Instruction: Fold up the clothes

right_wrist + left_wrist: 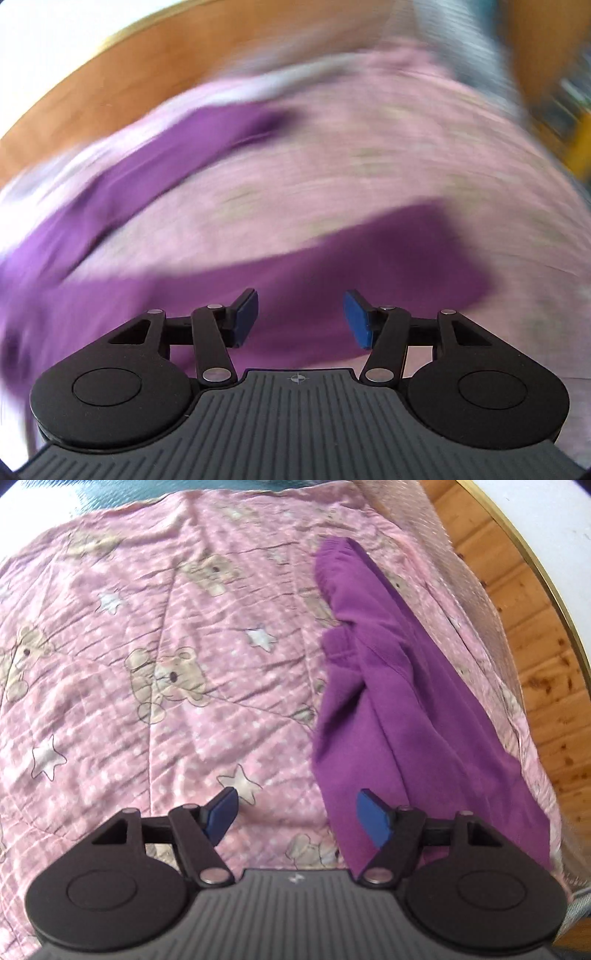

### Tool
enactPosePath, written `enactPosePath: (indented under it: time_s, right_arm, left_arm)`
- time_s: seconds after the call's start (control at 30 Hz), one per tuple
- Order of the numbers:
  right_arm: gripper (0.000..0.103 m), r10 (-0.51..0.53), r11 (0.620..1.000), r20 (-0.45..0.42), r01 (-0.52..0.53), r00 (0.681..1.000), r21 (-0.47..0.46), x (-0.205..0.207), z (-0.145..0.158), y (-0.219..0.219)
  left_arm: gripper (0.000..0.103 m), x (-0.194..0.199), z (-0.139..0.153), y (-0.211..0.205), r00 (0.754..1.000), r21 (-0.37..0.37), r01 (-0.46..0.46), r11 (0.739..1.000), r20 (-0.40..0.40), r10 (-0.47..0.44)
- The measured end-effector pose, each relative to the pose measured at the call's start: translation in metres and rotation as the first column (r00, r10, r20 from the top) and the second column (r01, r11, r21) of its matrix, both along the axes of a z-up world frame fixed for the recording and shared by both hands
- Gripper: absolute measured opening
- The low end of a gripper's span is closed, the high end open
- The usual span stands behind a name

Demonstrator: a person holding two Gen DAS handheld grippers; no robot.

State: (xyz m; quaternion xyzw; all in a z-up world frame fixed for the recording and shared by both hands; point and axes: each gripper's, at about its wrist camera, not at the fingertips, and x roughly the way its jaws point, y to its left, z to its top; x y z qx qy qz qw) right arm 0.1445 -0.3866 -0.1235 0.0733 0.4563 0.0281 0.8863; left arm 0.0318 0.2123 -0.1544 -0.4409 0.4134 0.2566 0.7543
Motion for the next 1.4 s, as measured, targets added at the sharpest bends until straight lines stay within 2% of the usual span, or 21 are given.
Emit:
enactPosePath:
  time_s: [0.07,0.13,0.23,0.33,0.4,0.43,0.47,0.5,0.57,0.63,0.7,0.77,0.8,0.9,1.0,1.13,1.2,1.23,1.27,1.33,1.4]
  right_arm:
    - [0.062,0.199,0.980,0.032,-0.200,0.979,0.003,-0.012,0.005,0.082]
    - [0.070,0.390,0.920,0.064,-0.391,0.918,-0.001,-0.023,0.010,0.165]
    - [0.082,0.622,0.783,0.128,-0.618,0.772,-0.077,-0.035,0.007,0.293]
    - [0.083,0.789,0.608,0.105,-0.744,0.606,-0.275,-0.042,-0.015,0.404]
    - [0.074,0.851,0.489,0.028,-0.771,0.525,-0.407,-0.043,-0.038,0.459]
    - [0.054,0.869,0.438,-0.027,-0.792,0.495,-0.425,-0.042,-0.048,0.476]
    - [0.020,0.877,0.401,-0.082,-0.816,0.473,-0.417,-0.038,-0.054,0.489]
    - [0.000,0.876,0.395,-0.104,-0.824,0.472,-0.406,-0.032,-0.054,0.493]
    - [0.000,0.831,0.510,-0.030,-0.782,0.555,-0.358,-0.009,-0.027,0.486]
    - [0.000,0.717,0.679,0.016,-0.692,0.697,-0.245,0.023,-0.011,0.452]
    - [0.000,0.575,0.814,0.039,-0.567,0.817,-0.123,0.054,0.004,0.418]
    - [0.000,0.412,0.911,0.038,-0.412,0.910,0.003,0.086,0.020,0.384]
    - [0.000,0.329,0.942,0.028,-0.330,0.944,0.064,0.101,0.027,0.367]
    - [0.000,0.339,0.938,-0.013,-0.337,0.941,0.075,0.112,0.018,0.354]
    - [0.000,0.345,0.936,-0.015,-0.343,0.938,0.084,0.109,0.018,0.350]
    - [0.001,0.327,0.939,-0.026,-0.322,0.945,0.119,0.121,0.011,0.351]
    - [0.001,0.326,0.937,-0.032,-0.318,0.945,0.143,0.128,0.006,0.351]
    - [0.001,0.326,0.935,-0.035,-0.317,0.945,0.156,0.131,0.005,0.348]
    - [0.001,0.327,0.933,-0.037,-0.316,0.944,0.170,0.133,0.003,0.346]
    - [0.003,0.332,0.929,-0.037,-0.320,0.943,0.186,0.134,0.001,0.341]
    - [0.015,0.341,0.923,-0.033,-0.328,0.939,0.201,0.135,0.000,0.335]
  left_arm:
    - [0.072,-0.006,-0.002,0.012,0.999,-0.029,-0.020,0.999,0.041,0.021]
    - [0.072,-0.013,-0.001,0.023,0.996,-0.052,-0.022,0.998,0.079,0.026]
    - [0.072,-0.027,0.007,0.041,0.992,-0.064,-0.018,0.998,0.125,0.026]
    - [0.072,-0.041,0.014,0.057,0.988,-0.065,-0.006,0.998,0.151,0.016]
    - [0.072,-0.050,0.017,0.068,0.985,-0.071,0.004,0.997,0.171,0.009]
    - [0.072,-0.054,0.018,0.073,0.983,-0.075,0.007,0.997,0.181,0.006]
    - [0.072,-0.056,0.019,0.078,0.982,-0.076,0.009,0.997,0.189,0.005]
    - [0.072,-0.059,0.019,0.082,0.981,-0.078,0.011,0.997,0.196,0.004]
    - [0.073,-0.060,0.020,0.089,0.976,-0.074,0.025,0.997,0.216,-0.008]
    - [0.076,-0.048,0.019,0.091,0.971,-0.061,0.059,0.996,0.235,-0.043]
    - [0.076,-0.030,0.015,0.090,0.966,-0.053,0.096,0.994,0.247,-0.081]
    - [0.076,-0.005,0.009,0.086,0.963,-0.035,0.133,0.990,0.241,-0.121]
    - [0.076,0.009,0.006,0.083,0.962,-0.024,0.150,0.988,0.235,-0.140]
    - [0.077,0.049,-0.004,0.073,0.951,-0.029,0.185,0.982,0.256,-0.172]
    - [0.078,0.081,-0.015,0.056,0.938,-0.076,0.238,0.968,0.277,-0.209]
    - [0.077,0.117,-0.026,0.031,0.940,-0.023,0.270,0.963,0.221,-0.259]
    - [0.075,0.130,-0.026,0.026,0.938,0.007,0.259,0.966,0.237,-0.253]
    - [0.061,0.137,-0.027,0.025,0.936,-0.001,0.263,0.965,0.243,-0.255]
    - [0.040,0.139,-0.027,0.025,0.935,-0.015,0.268,0.963,0.246,-0.256]
    - [0.012,0.145,-0.028,0.025,0.932,-0.041,0.277,0.960,0.253,-0.258]
    - [0.010,0.141,-0.018,0.029,0.929,-0.059,0.285,0.957,0.264,-0.261]
